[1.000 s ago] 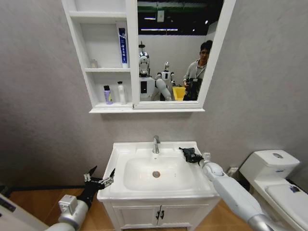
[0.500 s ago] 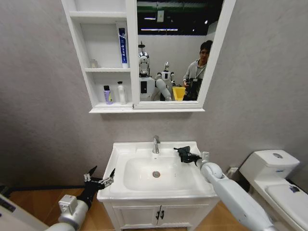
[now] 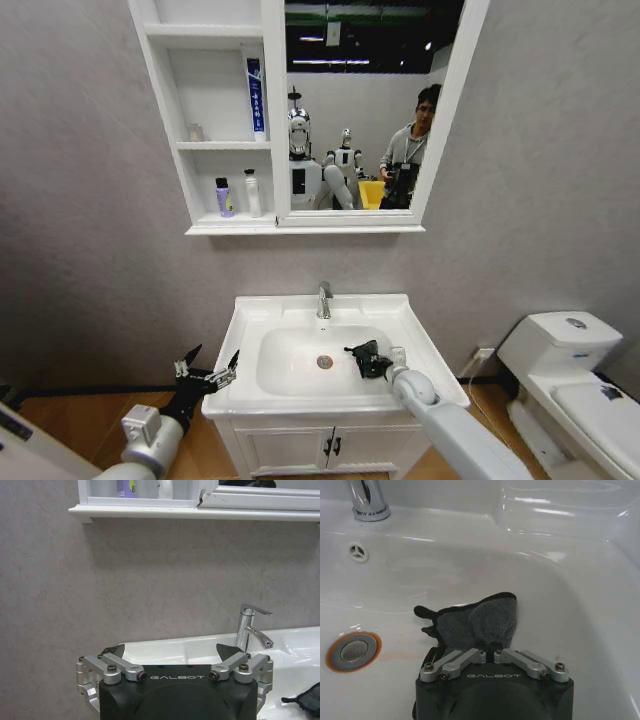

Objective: Move facial cleanser and shampoo from washbasin to cabinet, then wipe washbasin with towel.

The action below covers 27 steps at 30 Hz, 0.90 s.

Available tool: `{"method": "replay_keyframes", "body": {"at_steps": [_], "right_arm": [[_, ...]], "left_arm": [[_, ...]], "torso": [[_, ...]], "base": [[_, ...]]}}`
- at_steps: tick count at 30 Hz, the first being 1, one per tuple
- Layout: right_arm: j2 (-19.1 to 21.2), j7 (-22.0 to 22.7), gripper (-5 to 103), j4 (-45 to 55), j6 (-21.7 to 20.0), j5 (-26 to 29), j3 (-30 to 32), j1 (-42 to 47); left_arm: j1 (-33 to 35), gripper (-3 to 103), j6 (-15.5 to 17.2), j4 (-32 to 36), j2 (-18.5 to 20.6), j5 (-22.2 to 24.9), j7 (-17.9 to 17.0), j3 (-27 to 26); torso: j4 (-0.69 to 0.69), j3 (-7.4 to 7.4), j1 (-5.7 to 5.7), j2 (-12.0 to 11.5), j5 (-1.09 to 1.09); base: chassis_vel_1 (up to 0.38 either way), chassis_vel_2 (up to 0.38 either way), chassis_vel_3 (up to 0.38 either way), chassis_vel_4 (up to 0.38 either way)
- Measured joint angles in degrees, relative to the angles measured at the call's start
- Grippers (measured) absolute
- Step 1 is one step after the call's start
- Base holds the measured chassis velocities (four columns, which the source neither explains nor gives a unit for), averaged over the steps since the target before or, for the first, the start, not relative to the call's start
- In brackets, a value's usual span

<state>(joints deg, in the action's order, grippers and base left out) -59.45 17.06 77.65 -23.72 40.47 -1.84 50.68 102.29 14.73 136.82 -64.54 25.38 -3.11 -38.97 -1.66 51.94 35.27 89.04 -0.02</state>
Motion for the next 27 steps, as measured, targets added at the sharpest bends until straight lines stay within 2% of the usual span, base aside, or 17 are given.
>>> {"method": "replay_keyframes", "body": {"at_steps": [4, 8, 15, 21, 27], "right_arm": [[-3.36, -1.08, 2, -5.38, 0.51, -0.56, -2.33, -3.45], [-7.60, -0.90, 2, -10.49, 0.54, 3.56, -5.66, -7.18], [-11.28, -1.55, 2, -13.79, 0.66, 5.82, -9.64, -9.99], [-16.58, -1.89, 2, -17.27, 0.83, 6.05, -12.61, -12.11], [-18.47, -1.90, 2, -18.30, 0.95, 6.28, -12.67, -12.41]], "left_arm": [[0.00, 100, 0.00, 0.00, 0.00, 0.00, 0.00, 0.00], [0.00, 100, 0.00, 0.00, 0.00, 0.00, 0.00, 0.00], [0.00, 100, 0.00, 0.00, 0.00, 0.00, 0.00, 0.00], [0.00, 100, 0.00, 0.00, 0.00, 0.00, 0.00, 0.00], [0.00, 100, 0.00, 0.00, 0.00, 0.00, 0.00, 0.00]], "torso": [[-0.01, 0.00, 0.00, 0.00, -0.01], [0.01, 0.00, 0.00, 0.00, 0.00], [-0.02, 0.00, 0.00, 0.00, 0.00], [-0.04, 0.00, 0.00, 0.00, 0.01], [-0.02, 0.00, -0.01, 0.00, 0.01]], "base": [[0.000, 0.000, 0.000, 0.000], [0.000, 0.000, 0.000, 0.000], [0.000, 0.000, 0.000, 0.000], [0.000, 0.000, 0.000, 0.000], [0.000, 0.000, 0.000, 0.000]]}}
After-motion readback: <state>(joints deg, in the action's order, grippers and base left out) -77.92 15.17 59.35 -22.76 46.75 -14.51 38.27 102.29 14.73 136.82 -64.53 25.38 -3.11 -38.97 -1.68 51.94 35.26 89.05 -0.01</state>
